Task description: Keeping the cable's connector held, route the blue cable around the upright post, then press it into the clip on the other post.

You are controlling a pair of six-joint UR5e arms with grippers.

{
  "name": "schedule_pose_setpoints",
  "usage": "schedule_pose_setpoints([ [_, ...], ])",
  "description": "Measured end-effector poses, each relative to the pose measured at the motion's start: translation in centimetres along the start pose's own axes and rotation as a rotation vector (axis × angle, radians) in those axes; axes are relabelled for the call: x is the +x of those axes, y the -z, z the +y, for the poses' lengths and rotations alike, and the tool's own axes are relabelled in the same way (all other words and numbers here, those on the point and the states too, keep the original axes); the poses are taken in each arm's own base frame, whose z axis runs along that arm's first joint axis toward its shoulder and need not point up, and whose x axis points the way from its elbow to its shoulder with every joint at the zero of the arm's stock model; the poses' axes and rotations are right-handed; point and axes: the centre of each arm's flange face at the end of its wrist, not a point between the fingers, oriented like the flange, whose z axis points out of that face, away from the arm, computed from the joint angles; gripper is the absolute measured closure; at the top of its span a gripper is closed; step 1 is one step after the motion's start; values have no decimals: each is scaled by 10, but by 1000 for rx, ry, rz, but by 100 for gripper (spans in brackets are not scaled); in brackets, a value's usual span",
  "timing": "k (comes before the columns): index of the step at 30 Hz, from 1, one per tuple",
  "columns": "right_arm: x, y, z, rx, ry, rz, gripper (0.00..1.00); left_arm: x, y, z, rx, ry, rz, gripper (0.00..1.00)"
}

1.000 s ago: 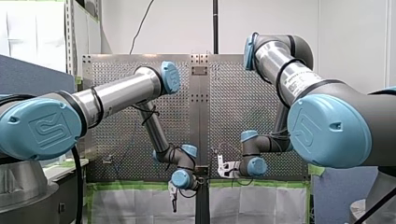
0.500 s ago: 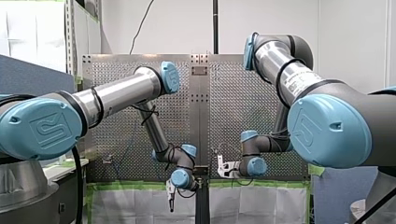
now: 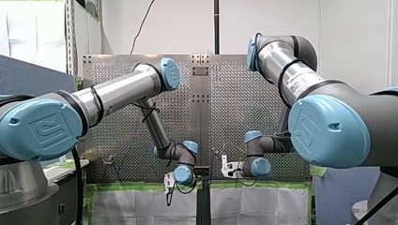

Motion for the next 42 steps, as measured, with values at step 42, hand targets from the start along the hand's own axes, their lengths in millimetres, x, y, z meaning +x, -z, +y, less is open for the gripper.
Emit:
schedule_pose_setpoints([
  [42, 0, 11, 55, 41, -24, 112, 100, -62, 77, -76, 79, 40, -189, 98],
])
